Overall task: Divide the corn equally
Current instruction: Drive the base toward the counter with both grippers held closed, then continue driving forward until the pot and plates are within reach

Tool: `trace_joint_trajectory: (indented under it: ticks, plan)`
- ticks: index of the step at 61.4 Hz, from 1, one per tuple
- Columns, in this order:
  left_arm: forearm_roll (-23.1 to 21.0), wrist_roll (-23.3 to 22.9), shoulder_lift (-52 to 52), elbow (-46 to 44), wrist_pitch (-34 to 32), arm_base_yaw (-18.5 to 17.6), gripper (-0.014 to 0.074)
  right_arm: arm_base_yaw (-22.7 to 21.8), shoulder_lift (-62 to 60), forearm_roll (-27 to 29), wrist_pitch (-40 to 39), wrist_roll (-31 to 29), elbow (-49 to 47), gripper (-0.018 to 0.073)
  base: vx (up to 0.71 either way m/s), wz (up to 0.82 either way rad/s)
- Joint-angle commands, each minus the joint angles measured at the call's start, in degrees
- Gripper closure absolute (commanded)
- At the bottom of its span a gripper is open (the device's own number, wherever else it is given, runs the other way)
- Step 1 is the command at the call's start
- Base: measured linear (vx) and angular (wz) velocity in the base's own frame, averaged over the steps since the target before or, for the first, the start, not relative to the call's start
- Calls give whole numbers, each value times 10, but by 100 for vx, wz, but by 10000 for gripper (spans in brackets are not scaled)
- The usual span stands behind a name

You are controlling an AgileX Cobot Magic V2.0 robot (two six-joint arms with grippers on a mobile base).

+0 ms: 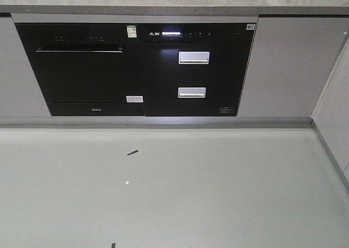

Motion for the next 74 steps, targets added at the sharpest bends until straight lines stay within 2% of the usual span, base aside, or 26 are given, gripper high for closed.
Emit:
trace_joint_trajectory:
  ticks: [1, 74]
  plan:
    - [-2, -7, -10, 2, -41, 1, 603, -4, -2, -6, -45, -3, 6, 564, 12, 0]
    - [-2, -6, -10, 2, -41, 1, 603, -4, -2, -6, -45, -3, 6, 564, 13, 0]
